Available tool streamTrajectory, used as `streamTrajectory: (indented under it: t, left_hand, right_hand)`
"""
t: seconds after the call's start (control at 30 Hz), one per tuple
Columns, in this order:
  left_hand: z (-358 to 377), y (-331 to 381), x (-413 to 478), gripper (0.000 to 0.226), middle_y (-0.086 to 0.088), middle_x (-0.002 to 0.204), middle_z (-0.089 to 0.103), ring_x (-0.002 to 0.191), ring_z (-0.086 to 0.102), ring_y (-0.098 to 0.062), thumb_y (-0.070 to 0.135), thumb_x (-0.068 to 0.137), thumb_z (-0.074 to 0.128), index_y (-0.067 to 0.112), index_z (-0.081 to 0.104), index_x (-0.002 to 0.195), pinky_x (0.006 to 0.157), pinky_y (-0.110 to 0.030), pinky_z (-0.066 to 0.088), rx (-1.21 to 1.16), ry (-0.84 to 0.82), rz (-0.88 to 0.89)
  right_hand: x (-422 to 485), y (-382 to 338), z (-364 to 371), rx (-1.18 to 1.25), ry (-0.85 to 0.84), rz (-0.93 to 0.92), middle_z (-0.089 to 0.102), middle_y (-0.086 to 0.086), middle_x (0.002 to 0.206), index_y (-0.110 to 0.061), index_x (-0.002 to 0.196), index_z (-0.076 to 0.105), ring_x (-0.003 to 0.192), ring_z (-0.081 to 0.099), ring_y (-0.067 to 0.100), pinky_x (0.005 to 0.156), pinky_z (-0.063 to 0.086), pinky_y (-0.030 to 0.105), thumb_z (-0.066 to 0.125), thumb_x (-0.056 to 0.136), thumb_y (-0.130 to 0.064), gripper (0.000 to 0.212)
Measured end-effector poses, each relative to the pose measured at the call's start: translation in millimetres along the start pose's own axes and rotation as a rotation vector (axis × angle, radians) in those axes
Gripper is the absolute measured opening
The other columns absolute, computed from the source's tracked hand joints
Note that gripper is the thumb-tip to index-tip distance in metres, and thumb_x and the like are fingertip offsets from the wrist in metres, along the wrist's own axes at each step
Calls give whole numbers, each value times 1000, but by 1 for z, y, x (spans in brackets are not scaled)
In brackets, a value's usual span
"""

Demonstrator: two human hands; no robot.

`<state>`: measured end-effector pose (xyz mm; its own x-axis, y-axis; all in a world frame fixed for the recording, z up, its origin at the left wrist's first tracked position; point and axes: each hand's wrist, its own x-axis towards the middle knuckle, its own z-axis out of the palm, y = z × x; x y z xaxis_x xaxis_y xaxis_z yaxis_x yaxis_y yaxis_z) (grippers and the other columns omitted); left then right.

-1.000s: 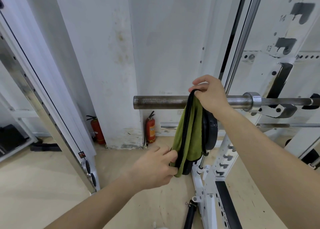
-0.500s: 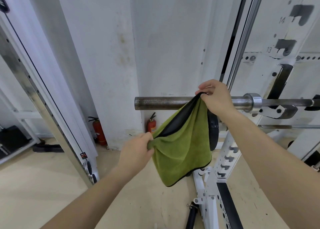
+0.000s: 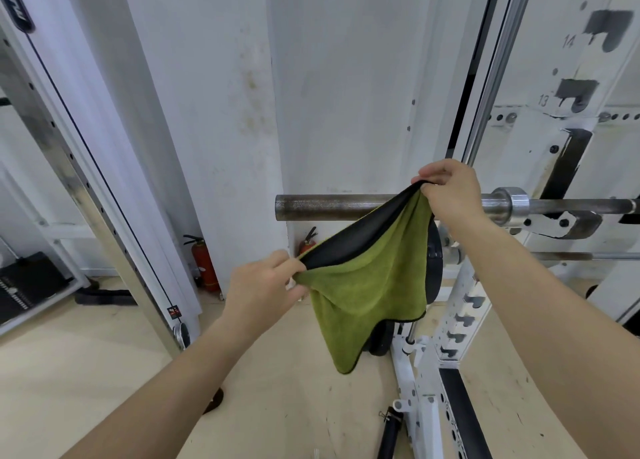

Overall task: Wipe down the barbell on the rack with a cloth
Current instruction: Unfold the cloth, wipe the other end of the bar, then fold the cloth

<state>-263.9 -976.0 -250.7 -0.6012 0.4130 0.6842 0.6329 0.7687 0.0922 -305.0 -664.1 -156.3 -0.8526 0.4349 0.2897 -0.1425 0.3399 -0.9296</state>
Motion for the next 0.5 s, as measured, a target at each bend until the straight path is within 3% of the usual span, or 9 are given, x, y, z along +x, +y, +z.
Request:
streamTrajectory:
  t: [0.07,0.17,0.27,0.33,0.43,0.5]
  left_hand:
    - [-5,1,3,15,10,69,52,52,39,-5,36,71,72,25,67,80,43,-22,38,-51,27,-120]
    - [-13,7,4,24,8,66,57,55,53,-13,25,73,78,26,57,85,51,-24,44,-342,-72,-350]
    - [-18,12,7,12,-18,68,58,55,59,-30,19,82,66,16,54,83,54,-36,49,-783,-126,-515]
    - [-19,12,11,15,-31,75,54,57,61,-33,15,93,53,7,53,79,58,-41,51,-941,-147,-643]
    - [-19,10,14,20,-24,70,59,64,66,-41,0,95,50,3,58,77,60,-36,56,-848,-246,-667]
    - [-19,6,10,21,-12,68,65,64,69,-30,-3,92,52,8,64,78,61,-30,56,-718,-332,-578]
  right_hand:
    - [0,4,-1,-2,-8,4,75,-1,92,-16,95,64,92,71,17,77,60,38,53,90,8,27]
    - [-3,7,1,2,-15,-3,75,0,93,-12,100,64,92,70,15,77,59,30,54,92,7,23]
    - [-4,10,3,21,-12,2,75,-1,94,-11,102,65,91,70,13,79,58,29,55,93,5,21]
    - [-4,11,4,35,-18,2,75,-2,93,-12,101,65,91,70,13,79,58,28,55,92,5,21]
    - [-5,8,5,54,-29,-11,75,-2,94,-13,101,64,90,70,13,77,58,29,55,92,5,21]
    - [-5,6,5,63,-33,-19,75,-1,94,-13,100,64,89,70,14,77,59,30,55,92,5,22]
